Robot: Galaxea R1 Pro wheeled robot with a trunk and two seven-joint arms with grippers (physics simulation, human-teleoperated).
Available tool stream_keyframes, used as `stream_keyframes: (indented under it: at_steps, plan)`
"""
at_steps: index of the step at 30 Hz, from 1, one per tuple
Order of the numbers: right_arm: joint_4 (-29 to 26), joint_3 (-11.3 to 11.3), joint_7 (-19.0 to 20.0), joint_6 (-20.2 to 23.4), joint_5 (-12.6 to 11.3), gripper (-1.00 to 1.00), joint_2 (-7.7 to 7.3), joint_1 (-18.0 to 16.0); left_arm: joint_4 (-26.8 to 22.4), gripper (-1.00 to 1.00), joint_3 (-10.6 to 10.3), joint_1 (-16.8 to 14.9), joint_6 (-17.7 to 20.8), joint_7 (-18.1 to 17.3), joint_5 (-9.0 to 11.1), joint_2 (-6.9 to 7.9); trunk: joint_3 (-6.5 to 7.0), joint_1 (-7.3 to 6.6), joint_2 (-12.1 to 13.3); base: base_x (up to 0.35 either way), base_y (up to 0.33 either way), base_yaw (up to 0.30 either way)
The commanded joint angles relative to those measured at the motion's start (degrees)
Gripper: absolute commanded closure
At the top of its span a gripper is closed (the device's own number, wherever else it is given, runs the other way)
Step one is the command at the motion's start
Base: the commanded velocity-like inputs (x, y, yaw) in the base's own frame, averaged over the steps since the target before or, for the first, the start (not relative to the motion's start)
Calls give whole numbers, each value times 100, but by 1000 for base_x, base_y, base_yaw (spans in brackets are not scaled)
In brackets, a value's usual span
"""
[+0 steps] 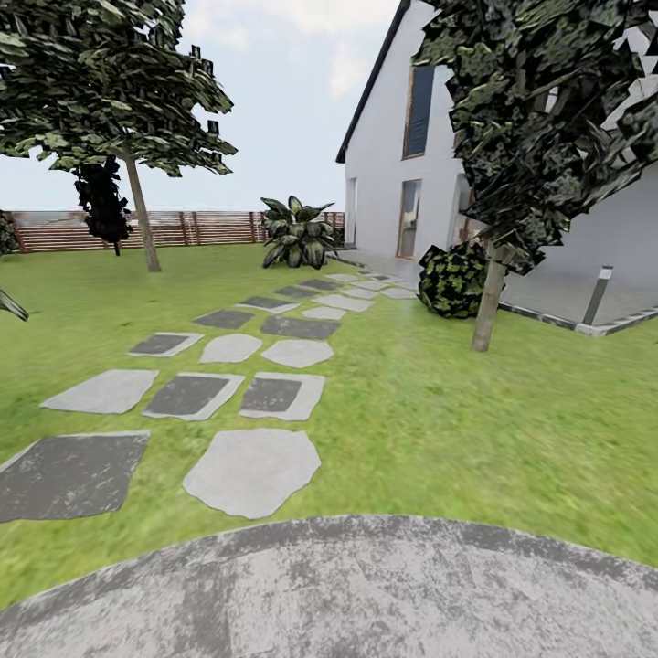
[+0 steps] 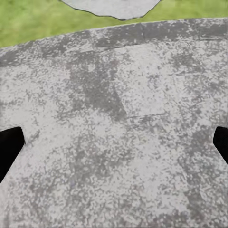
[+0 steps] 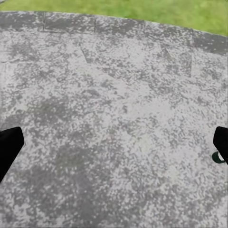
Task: In the garden, pick up the pesticide atomizer on the floor and spray pesticide onto both trees until each tree trunk is fully covered.
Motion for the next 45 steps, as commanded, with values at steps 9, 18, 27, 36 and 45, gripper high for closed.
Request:
stream_keyframes:
  at_steps: [9, 18, 27, 36, 45]
  plan:
    - [1, -6, -14, -13, 44, -100, -1, -3, 6, -100, -3, -4, -19, 6, -1, -5, -6, 3, -3, 284, 213, 0]
    - [1, -11, -14, -13, 40, -100, -1, -3, 6, -100, -5, -4, -19, 6, -1, -9, -6, 3, -3, 297, 182, -138]
    - [9, -11, -14, -13, 40, -100, -1, -3, 6, -100, -5, -4, -19, 6, -9, -9, -6, 3, -3, 304, 159, -287]
    - [9, -11, -14, -13, 40, -100, -1, -3, 6, -100, -5, -2, -19, 6, -19, -9, -6, 3, -3, 332, 84, -293]
    - [8, -11, -14, -13, 40, -100, -1, -3, 6, -100, -5, -2, -19, 6, -19, -9, -6, 3, -3, 334, 49, -293]
